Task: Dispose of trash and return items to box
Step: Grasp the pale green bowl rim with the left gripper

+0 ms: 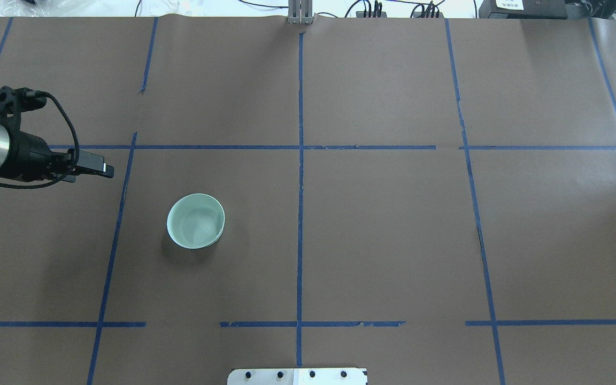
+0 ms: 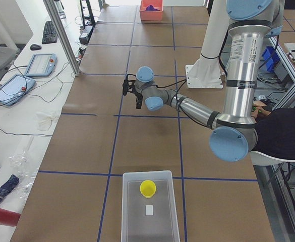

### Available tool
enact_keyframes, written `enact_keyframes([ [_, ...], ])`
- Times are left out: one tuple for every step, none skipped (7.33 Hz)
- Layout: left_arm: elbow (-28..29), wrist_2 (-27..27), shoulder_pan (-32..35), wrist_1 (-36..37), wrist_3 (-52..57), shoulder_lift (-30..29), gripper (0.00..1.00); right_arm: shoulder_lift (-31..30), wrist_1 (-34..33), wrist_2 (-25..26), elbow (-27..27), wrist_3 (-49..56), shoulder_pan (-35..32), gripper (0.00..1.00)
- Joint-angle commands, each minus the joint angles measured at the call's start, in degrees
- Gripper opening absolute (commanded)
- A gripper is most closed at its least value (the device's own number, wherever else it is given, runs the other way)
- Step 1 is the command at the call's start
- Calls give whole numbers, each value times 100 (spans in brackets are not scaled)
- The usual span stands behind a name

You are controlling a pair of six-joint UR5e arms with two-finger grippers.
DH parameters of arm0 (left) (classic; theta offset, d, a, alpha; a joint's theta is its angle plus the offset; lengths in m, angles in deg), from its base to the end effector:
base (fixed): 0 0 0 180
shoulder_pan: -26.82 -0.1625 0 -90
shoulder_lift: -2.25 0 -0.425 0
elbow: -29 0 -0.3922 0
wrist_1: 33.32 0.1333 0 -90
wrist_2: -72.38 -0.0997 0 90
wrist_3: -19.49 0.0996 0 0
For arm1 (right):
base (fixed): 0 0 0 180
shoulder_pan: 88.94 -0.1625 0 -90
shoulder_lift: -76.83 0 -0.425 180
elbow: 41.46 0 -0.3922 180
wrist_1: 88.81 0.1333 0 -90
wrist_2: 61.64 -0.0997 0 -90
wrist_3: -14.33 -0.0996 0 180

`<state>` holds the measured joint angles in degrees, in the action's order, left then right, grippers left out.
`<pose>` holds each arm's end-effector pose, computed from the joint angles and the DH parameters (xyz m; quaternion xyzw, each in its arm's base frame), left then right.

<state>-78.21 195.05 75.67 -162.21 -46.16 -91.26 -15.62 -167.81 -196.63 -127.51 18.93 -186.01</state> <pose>0.2794 -0.4406 0.4044 0.0885 0.5284 -0.0401 0.8434 0.1211 -0.4653 0.6930 0.0758 -0.3765 0.0045 0.9233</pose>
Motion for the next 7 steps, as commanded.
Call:
enact_keyframes([
  [-2,-654,-750,170,-648,-210,99,-36,-63,-114,-622,-817,477,100],
  [15,-970,-1059,511,-868,-472,99,-36,-63,-132,-693,-1098,757,100],
  [68,-1278,-1375,784,-1105,-666,98,-1,-28,-133,-720,-1214,951,100],
  [199,-1542,-1700,804,-1308,-773,98,16,-10,-124,-781,-1415,1023,100],
  [409,-1597,-1773,813,-1475,-930,93,8,-10,-124,-903,-1426,1059,100],
  [533,-1598,-1800,813,-1486,-967,89,8,-10,-124,-913,-1426,1059,100],
  [525,-1598,-1800,813,-1529,-967,78,8,-1,-124,-983,-1435,1059,100],
])
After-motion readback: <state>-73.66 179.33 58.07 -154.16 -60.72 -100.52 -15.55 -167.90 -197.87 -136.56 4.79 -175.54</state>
